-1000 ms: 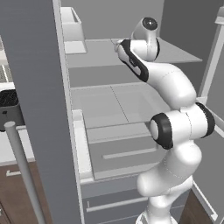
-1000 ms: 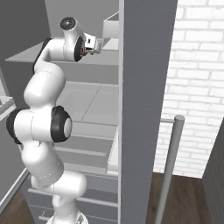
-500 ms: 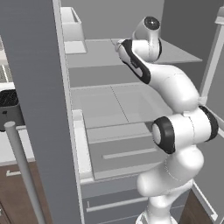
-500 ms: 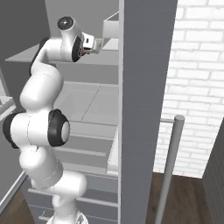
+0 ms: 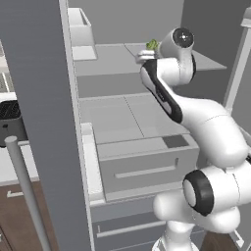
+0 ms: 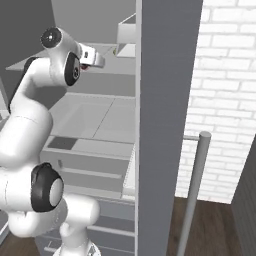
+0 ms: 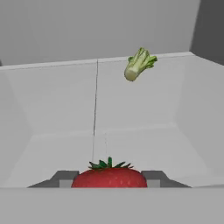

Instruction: Take the strawberry from the fridge and place it on top of the pancake, located on the dining counter.

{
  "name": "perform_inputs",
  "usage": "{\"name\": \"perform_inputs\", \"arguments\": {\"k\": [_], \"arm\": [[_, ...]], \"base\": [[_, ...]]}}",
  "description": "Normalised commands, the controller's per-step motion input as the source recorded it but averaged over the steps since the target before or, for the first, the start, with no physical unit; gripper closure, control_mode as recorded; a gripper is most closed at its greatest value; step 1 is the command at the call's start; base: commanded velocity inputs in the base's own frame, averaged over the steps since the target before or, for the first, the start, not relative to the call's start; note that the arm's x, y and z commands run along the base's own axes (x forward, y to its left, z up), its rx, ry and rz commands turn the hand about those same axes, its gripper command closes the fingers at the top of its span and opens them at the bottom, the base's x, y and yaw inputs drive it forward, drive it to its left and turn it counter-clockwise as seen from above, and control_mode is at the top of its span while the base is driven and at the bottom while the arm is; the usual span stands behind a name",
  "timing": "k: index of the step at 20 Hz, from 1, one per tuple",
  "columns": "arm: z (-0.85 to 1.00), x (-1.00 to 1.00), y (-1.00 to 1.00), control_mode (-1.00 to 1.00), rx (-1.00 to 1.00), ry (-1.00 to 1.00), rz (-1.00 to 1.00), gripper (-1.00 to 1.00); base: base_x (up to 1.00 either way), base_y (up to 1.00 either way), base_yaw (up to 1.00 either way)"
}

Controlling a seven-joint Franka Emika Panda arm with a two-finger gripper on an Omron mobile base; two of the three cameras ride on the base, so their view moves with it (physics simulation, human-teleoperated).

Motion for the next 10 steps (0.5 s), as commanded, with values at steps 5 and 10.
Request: {"name": "perform_inputs", "arguments": {"k": [5,10], "arm": [[0.15,-1.00,0.11,-1.00,0.04,0.00,-0.01,1.00],[-0.14,-1.00,0.05,-1.00,0.00,0.17,0.01,1.00]], "base": [[0.00,0.00,0.00],[0.00,0.00,0.00]]}}
